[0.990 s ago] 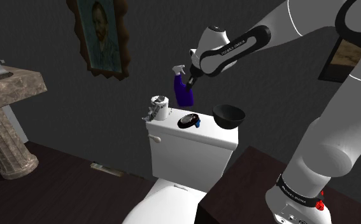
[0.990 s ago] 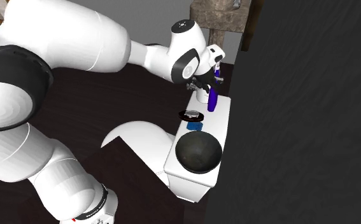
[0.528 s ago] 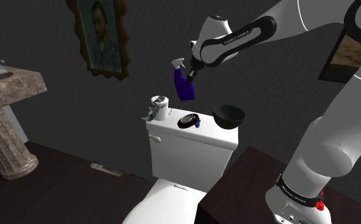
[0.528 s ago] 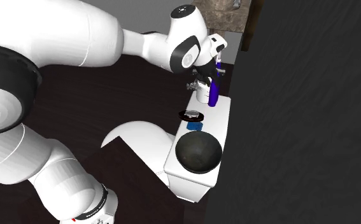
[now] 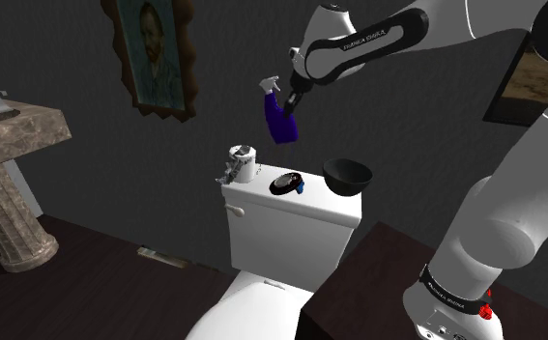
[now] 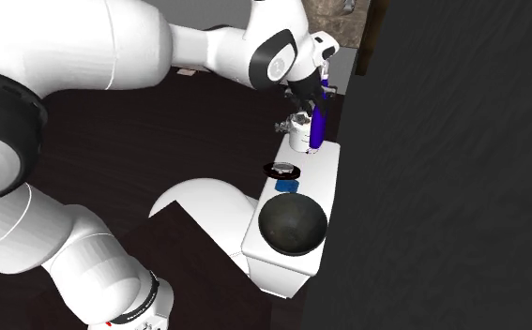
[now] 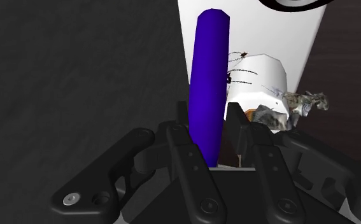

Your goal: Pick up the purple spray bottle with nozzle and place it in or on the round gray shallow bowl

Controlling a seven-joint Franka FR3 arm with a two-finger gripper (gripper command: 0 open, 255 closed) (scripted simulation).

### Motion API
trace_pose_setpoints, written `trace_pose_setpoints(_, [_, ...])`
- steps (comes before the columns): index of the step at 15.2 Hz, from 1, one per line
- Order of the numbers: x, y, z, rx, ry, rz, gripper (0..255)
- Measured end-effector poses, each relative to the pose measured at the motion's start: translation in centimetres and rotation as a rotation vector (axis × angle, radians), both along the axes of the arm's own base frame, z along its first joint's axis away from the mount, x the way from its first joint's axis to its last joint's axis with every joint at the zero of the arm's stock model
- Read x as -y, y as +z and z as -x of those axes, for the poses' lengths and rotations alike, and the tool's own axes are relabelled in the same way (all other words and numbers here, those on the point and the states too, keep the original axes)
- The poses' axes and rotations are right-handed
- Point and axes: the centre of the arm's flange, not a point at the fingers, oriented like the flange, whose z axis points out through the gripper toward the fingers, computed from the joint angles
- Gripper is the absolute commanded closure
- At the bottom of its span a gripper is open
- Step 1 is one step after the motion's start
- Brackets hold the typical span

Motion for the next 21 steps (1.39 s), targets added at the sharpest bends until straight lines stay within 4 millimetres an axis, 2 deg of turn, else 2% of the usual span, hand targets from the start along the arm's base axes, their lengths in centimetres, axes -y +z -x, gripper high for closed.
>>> trace_pose_setpoints(3, [1.4, 0.6, 2.5, -0.001, -0.001, 0.0, 255])
trace_pose_setpoints(10, [5.6, 0.6, 10.4, 0.0, -0.001, 0.0, 255])
trace_pose_setpoints(21, [12.2, 0.3, 23.7, 0.0, -0.001, 0.0, 255])
